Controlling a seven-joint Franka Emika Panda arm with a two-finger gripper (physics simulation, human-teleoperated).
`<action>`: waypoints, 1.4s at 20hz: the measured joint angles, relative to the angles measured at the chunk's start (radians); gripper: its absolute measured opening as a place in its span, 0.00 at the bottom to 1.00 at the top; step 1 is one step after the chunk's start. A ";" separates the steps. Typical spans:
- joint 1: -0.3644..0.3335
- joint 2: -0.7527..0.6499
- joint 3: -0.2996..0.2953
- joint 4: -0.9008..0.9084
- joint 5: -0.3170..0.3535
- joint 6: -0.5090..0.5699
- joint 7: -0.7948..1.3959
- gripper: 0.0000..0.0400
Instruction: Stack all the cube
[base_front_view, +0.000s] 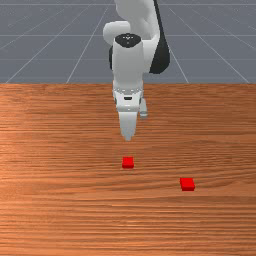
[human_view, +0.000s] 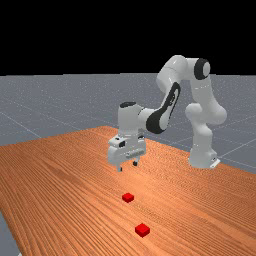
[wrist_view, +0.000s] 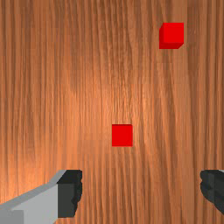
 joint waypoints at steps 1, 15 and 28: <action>0.000 0.000 0.000 0.000 0.000 0.000 0.000 0.62; -0.097 -0.077 -0.222 0.017 0.396 -0.422 1.180 0.00; -0.113 -0.088 -0.230 0.025 0.414 -0.475 1.204 0.00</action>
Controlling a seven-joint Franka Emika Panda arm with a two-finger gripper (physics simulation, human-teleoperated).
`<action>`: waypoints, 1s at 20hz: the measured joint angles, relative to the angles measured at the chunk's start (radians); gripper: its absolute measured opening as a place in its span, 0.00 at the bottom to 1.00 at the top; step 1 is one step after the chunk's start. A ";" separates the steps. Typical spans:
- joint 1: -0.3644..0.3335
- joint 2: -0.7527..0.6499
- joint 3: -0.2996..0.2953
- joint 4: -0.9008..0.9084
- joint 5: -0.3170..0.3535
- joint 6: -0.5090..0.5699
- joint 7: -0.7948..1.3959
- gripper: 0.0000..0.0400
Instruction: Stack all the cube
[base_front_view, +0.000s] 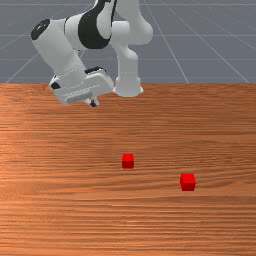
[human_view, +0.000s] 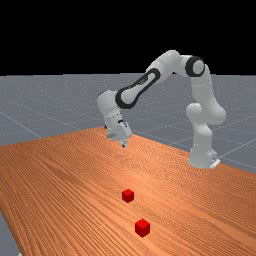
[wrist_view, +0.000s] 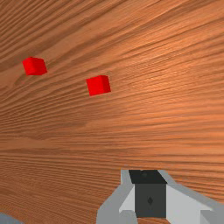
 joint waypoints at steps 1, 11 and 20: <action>0.000 -0.002 0.000 -0.001 0.001 -0.008 0.000 0.00; 0.005 0.003 0.008 0.035 -0.007 -0.025 -0.003 0.00; 0.285 0.093 -0.032 0.063 -0.418 0.311 0.525 0.00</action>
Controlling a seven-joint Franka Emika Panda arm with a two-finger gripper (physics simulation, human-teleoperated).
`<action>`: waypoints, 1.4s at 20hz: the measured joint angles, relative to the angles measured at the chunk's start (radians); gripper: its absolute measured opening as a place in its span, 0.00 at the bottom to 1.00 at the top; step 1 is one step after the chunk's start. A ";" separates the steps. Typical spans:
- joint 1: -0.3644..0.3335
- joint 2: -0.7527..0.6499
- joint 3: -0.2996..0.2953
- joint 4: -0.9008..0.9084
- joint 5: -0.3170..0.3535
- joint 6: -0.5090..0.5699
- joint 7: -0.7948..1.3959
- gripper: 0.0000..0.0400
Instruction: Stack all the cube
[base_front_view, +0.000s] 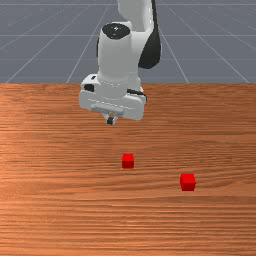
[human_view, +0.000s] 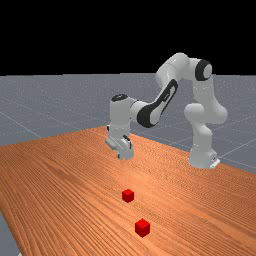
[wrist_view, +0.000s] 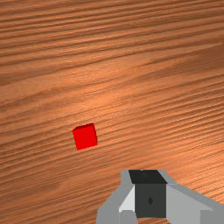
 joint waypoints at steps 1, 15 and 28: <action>0.029 0.023 0.004 0.000 -0.026 0.024 0.033 0.00; 0.077 0.166 0.043 -0.003 -0.060 0.288 0.026 0.99; 0.036 0.224 0.077 -0.070 -0.041 0.378 -0.043 1.00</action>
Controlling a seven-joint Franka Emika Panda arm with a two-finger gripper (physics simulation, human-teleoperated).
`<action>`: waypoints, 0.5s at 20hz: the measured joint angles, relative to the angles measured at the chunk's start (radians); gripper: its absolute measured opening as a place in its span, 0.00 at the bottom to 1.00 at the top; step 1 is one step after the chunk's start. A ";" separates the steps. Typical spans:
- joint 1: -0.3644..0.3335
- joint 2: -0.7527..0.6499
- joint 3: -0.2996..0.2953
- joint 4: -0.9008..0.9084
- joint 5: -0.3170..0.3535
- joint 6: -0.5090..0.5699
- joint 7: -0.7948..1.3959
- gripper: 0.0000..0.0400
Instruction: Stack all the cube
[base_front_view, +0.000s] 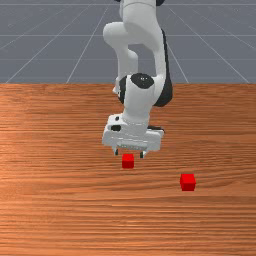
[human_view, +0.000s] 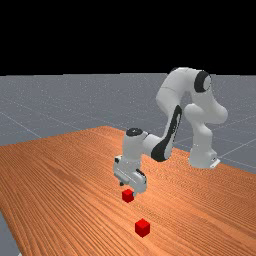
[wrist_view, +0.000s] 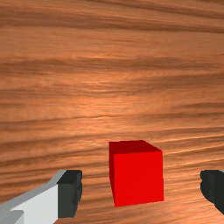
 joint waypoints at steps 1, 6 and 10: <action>0.009 0.007 0.003 -0.002 -0.006 0.022 0.002 1.00; 0.042 0.035 -0.007 -0.002 -0.028 0.097 0.026 0.25; 0.028 0.023 -0.003 -0.016 -0.020 0.086 0.017 0.07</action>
